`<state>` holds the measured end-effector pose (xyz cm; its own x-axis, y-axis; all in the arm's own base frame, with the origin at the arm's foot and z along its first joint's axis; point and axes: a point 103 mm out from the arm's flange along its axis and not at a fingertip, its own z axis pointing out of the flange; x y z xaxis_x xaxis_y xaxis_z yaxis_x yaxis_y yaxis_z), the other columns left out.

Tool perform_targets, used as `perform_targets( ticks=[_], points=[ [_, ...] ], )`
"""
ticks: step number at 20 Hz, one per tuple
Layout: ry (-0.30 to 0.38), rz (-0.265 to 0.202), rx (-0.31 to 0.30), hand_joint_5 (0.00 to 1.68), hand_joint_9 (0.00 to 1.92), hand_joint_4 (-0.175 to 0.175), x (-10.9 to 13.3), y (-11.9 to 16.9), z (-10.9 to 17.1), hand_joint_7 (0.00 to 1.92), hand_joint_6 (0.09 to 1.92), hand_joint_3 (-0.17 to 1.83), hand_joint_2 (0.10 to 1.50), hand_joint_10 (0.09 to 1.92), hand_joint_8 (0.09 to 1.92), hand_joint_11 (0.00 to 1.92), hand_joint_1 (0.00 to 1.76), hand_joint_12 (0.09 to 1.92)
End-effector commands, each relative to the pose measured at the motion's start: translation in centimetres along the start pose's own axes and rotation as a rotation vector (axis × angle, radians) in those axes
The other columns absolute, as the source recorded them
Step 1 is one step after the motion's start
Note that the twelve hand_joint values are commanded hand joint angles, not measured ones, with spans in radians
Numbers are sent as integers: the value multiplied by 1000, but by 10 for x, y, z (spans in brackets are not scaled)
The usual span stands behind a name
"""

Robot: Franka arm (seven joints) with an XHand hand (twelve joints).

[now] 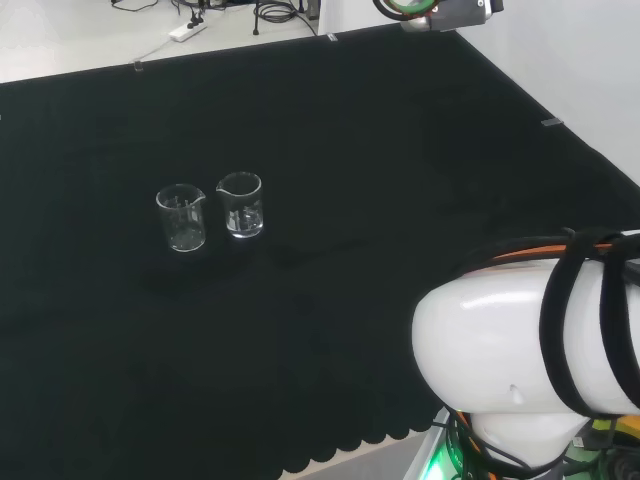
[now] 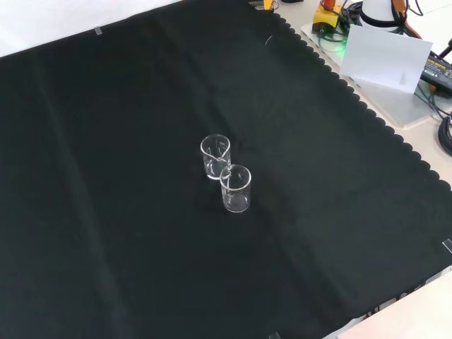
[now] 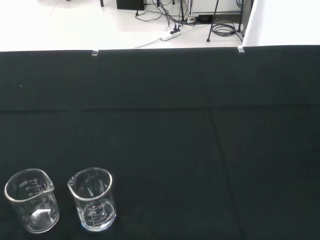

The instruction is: Pick up the beaker on the right.

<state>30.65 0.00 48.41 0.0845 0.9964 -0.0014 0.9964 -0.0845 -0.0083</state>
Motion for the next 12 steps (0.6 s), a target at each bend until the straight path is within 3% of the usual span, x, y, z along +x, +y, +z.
perform_targets(
  ticks=[1,5,9,12],
  points=[
    [-15,-9,-8,104,64,-14,0,0,0,22,183,535,1196,588,432,0,89,833],
    [-28,-26,-7,160,72,-11,0,1,0,37,87,306,1325,552,382,0,41,806],
    [-34,-25,2,166,75,-11,1,5,6,43,87,277,1336,548,377,0,45,805],
    [-28,-14,21,161,82,-12,-2,10,14,54,87,239,1296,551,377,0,144,808]
  ],
)
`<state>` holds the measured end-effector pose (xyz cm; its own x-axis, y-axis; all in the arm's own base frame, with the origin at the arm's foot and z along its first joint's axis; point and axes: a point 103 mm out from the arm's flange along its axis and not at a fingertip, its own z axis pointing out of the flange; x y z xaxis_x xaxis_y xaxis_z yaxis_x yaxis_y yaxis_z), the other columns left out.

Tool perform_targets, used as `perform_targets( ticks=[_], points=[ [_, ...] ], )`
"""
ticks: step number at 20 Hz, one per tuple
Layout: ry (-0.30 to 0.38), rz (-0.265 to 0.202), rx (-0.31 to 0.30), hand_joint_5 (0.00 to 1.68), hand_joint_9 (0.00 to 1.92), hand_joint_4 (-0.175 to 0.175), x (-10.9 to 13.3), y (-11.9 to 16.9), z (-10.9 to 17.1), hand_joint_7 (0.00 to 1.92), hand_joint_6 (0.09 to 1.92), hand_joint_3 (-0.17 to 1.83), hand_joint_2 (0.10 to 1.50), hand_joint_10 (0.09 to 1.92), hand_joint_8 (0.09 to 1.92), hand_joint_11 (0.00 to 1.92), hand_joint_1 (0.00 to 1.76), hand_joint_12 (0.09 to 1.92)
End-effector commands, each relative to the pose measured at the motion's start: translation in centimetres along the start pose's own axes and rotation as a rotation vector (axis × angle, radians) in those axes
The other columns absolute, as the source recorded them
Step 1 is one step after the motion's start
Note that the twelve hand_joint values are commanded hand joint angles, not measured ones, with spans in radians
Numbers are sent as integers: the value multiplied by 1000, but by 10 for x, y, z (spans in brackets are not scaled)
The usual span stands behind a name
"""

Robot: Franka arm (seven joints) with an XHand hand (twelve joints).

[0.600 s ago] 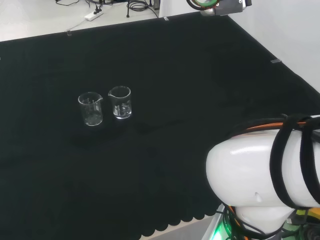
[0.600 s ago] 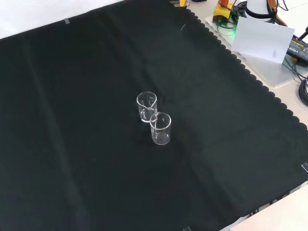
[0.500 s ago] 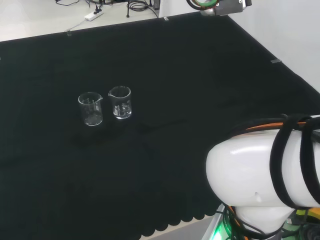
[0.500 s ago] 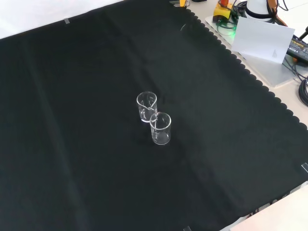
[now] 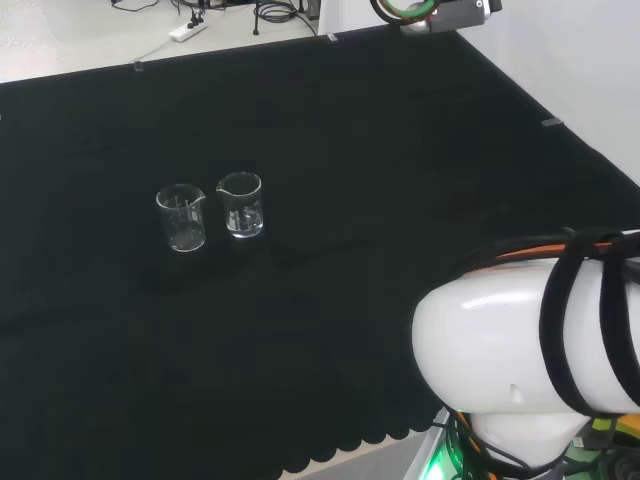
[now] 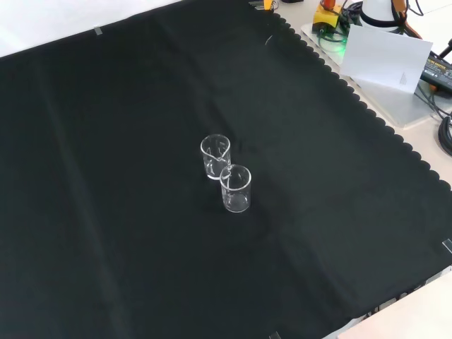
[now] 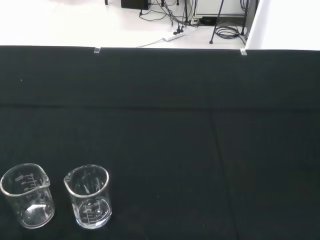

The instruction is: Pick up the beaker on the right.

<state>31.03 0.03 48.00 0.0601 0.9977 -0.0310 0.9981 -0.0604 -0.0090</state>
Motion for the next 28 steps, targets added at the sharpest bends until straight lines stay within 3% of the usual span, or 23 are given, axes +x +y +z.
perform_targets(
  ticks=[1,11,15,20,28],
  points=[
    [7,14,25,160,83,-14,-4,8,13,56,87,227,1277,552,376,0,177,812],
    [43,49,44,153,110,-19,-8,30,61,73,87,179,1161,581,387,0,362,887],
    [58,53,51,166,139,-22,-14,55,80,103,87,183,1146,599,408,0,392,930],
    [106,13,1,191,168,-29,-23,104,109,145,87,187,1128,613,442,0,423,981],
    [165,-52,5,276,299,-43,-34,159,166,217,87,234,1070,666,567,0,517,1189]
  ],
)
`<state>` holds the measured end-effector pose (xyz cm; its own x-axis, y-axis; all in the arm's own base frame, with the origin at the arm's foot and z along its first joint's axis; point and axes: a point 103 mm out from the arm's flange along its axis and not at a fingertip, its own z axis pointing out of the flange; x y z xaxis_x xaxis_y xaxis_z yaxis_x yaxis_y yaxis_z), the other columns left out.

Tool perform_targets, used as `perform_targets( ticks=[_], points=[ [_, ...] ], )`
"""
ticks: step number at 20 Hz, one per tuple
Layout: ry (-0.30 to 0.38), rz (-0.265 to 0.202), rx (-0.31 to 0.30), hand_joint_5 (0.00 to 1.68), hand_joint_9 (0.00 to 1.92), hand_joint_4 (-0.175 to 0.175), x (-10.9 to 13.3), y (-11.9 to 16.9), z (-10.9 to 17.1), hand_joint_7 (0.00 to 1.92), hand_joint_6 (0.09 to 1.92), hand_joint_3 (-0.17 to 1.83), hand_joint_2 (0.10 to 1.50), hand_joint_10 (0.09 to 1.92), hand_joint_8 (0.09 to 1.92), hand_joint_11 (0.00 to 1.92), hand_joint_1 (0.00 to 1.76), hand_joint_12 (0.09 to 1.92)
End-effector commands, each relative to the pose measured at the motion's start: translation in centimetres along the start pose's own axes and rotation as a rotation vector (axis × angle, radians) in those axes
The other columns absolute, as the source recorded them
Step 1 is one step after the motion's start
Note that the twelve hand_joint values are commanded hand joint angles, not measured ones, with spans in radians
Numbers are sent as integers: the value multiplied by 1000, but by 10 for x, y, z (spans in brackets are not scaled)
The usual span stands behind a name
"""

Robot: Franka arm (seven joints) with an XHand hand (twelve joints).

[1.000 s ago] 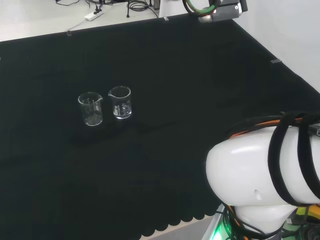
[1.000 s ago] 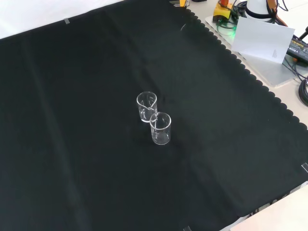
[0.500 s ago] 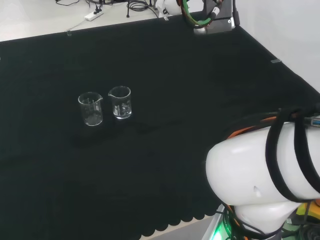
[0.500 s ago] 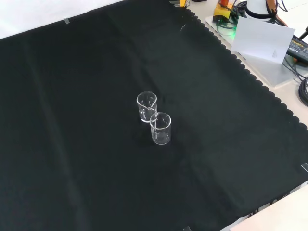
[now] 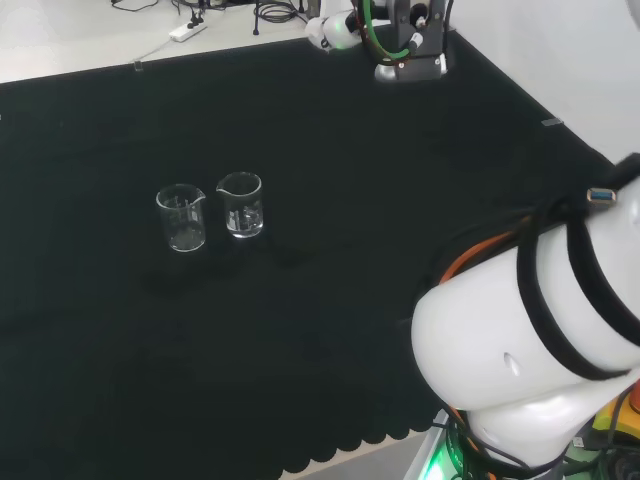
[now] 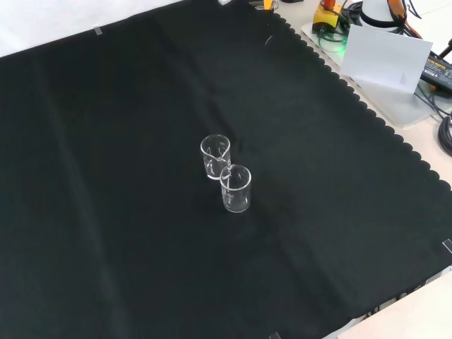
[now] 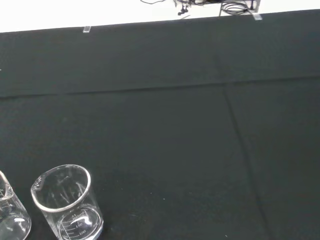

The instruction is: Pick up the beaker on the right.

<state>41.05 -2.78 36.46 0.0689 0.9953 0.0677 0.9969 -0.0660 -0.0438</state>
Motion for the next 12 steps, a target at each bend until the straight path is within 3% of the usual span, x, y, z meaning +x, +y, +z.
perform_targets(
  ticks=[1,7,12],
  points=[
    [63,-68,-22,281,305,-45,-21,62,54,223,87,237,1064,669,574,0,524,1198],
    [126,-90,41,329,355,-52,-30,85,100,261,87,292,992,675,621,0,593,1273],
    [164,-122,98,302,324,-51,-35,96,136,227,87,523,767,672,636,0,731,1264]
  ],
)
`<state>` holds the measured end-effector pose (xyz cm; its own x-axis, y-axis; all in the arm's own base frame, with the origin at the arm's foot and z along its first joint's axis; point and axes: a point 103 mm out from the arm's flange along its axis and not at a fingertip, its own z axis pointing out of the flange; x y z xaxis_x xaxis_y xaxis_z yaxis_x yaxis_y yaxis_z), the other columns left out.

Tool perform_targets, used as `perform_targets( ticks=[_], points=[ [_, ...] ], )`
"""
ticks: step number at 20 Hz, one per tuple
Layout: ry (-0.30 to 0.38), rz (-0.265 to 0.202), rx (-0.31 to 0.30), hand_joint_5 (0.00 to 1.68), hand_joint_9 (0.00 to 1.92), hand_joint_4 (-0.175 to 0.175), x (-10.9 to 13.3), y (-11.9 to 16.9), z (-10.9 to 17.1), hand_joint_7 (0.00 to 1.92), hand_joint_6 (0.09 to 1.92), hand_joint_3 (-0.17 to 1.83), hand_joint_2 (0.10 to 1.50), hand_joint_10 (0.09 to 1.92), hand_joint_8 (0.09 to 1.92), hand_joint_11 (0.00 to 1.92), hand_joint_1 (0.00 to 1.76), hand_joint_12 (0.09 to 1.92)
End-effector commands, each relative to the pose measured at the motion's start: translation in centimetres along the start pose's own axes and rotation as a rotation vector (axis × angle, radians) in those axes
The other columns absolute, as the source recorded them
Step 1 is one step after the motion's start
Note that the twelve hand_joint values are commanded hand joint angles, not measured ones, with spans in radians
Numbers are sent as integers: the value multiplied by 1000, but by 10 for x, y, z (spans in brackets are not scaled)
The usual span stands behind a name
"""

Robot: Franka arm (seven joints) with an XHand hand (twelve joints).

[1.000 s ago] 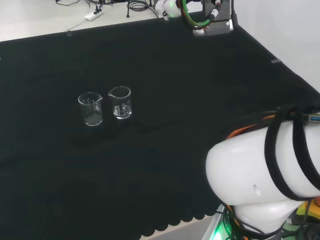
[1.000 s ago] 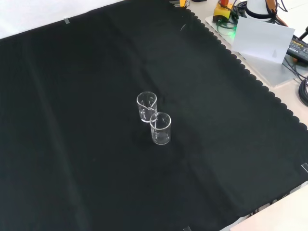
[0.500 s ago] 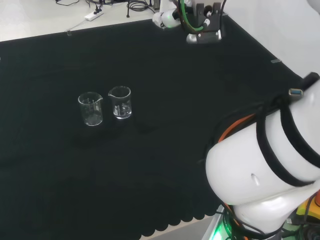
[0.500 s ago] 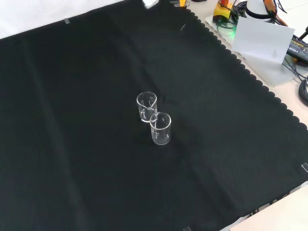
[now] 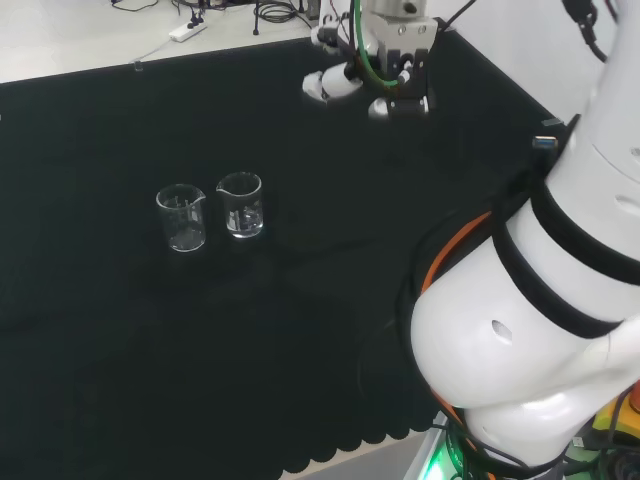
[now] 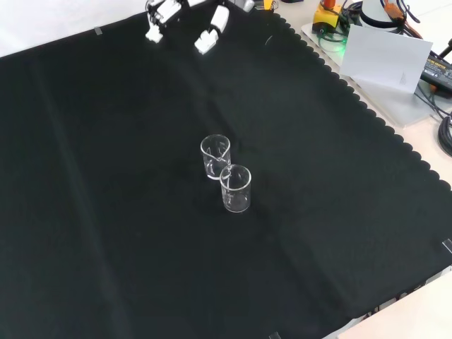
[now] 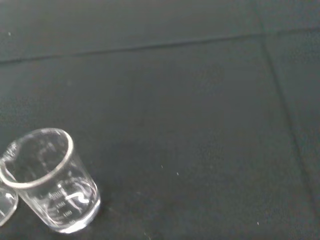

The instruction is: Pick up the beaker on the right.

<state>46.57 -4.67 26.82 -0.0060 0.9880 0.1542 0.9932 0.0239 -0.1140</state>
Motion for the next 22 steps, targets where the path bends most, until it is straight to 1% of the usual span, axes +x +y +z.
perform_targets(
  ticks=[1,3,6,10,14,22],
  points=[
    [97,-55,26,293,315,-50,-21,39,46,217,87,556,735,672,636,0,739,1250],
    [140,-74,33,280,300,-47,-23,41,59,202,87,581,692,669,632,0,747,1231],
    [173,-92,43,264,286,-45,-22,44,76,183,87,586,661,665,625,0,750,1220],
    [186,-121,63,233,273,-42,-18,48,94,162,87,574,612,660,616,0,738,1193],
    [200,-152,57,210,268,-40,-14,49,108,159,87,555,575,658,614,0,700,1175],
    [242,-210,82,197,289,-41,-6,46,137,193,87,526,555,663,627,0,681,1168]
  ],
)
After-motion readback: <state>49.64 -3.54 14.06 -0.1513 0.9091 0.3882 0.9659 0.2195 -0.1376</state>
